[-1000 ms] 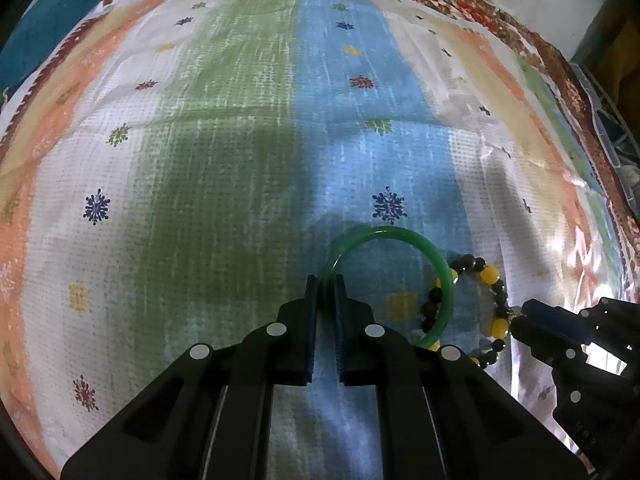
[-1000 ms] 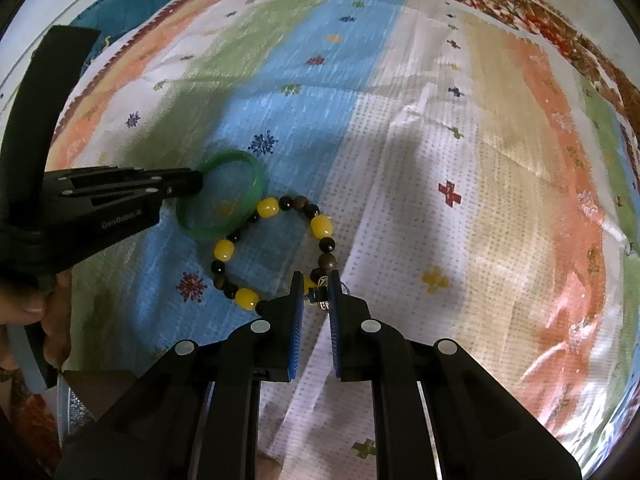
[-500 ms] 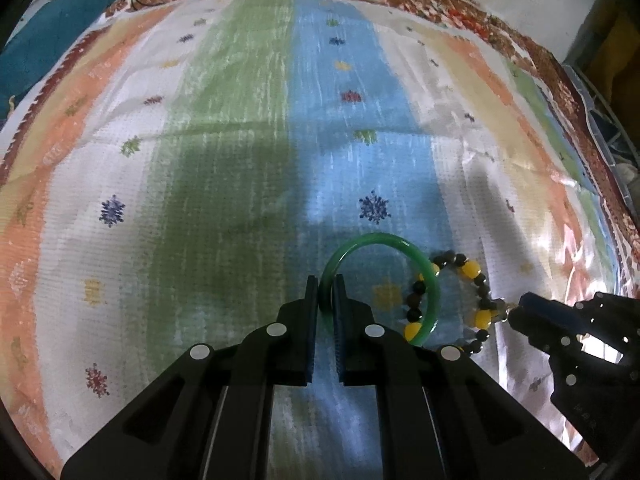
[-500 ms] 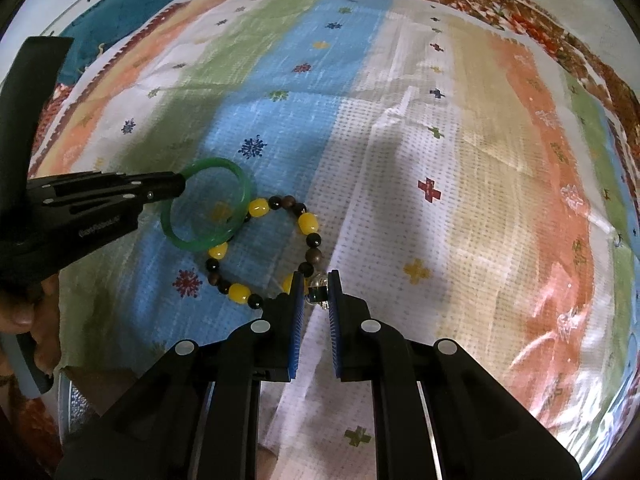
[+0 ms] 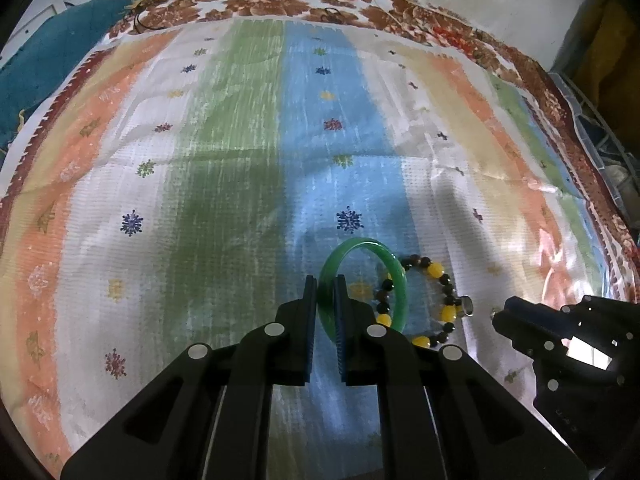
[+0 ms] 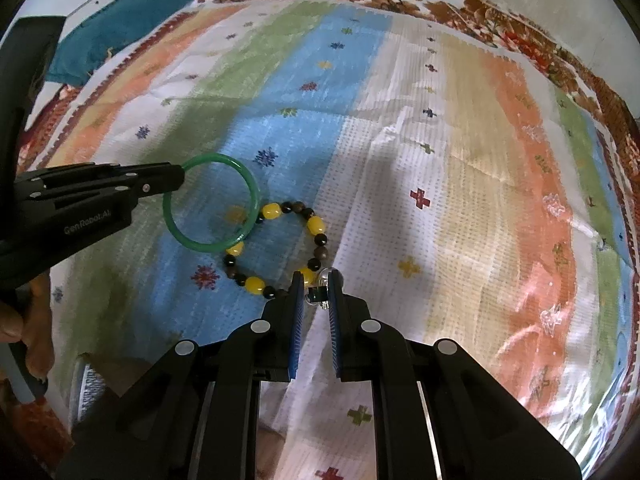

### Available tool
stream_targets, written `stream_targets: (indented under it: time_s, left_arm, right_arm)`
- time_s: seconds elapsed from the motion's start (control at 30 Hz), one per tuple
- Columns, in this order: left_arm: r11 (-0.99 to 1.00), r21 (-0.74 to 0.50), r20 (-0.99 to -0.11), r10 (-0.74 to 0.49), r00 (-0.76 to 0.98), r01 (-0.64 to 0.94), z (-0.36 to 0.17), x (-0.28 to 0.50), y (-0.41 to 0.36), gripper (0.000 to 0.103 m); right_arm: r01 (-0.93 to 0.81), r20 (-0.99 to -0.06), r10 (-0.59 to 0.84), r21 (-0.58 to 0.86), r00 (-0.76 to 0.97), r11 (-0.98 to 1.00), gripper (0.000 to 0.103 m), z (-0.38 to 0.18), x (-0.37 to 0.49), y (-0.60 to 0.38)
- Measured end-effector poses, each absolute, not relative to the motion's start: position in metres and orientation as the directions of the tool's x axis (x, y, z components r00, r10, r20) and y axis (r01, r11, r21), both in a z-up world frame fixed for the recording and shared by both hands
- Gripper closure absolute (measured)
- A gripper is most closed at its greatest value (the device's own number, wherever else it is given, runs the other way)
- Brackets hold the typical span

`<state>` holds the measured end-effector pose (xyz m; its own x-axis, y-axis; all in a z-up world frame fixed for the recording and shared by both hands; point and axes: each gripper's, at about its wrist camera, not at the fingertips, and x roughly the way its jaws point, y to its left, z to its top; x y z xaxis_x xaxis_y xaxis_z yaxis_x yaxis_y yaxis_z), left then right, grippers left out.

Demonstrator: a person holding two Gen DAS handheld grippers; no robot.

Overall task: Organize jewelry
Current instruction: 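Lift the green bangle with the left tool and carry it to the tin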

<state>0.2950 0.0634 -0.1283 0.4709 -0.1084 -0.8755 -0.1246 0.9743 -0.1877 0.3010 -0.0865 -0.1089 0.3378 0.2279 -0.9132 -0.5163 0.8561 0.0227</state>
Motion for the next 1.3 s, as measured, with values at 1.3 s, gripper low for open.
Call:
stream_targets:
  time_s: [1.3]
  left_arm:
    - [0.983,-0.17,-0.796,-0.093,0.598,-0.072,-0.055,0.205,0.038,0.094]
  right_arm:
    - [-0.454,-0.842,0.305,0.082,0.444,0.887,0.09,-0.05,0.236,-0.116]
